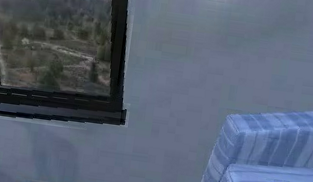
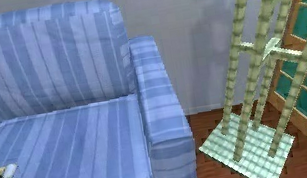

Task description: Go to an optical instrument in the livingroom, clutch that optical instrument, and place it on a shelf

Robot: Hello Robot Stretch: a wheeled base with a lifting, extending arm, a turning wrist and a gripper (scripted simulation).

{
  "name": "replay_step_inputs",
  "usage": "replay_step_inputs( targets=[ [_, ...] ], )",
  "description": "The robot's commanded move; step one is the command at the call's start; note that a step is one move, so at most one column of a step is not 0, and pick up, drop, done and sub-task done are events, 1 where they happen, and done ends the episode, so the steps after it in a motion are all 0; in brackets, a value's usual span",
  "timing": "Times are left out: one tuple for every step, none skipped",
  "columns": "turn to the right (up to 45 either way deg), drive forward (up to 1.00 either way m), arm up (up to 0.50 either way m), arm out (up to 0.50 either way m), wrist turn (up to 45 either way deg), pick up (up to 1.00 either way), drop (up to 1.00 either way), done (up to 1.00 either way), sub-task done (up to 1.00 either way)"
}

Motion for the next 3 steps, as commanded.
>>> replay_step_inputs(
  targets=[
    [6.0,0.00,0.00,0.00,0.0,0.00,0.00,0.00,0.00],
    [0.0,0.70,0.00,0.00,0.0,0.00,0.00,0.00,0.00],
    [-9.0,0.00,0.00,0.00,0.0,0.00,0.00,0.00,0.00]
  ],
)
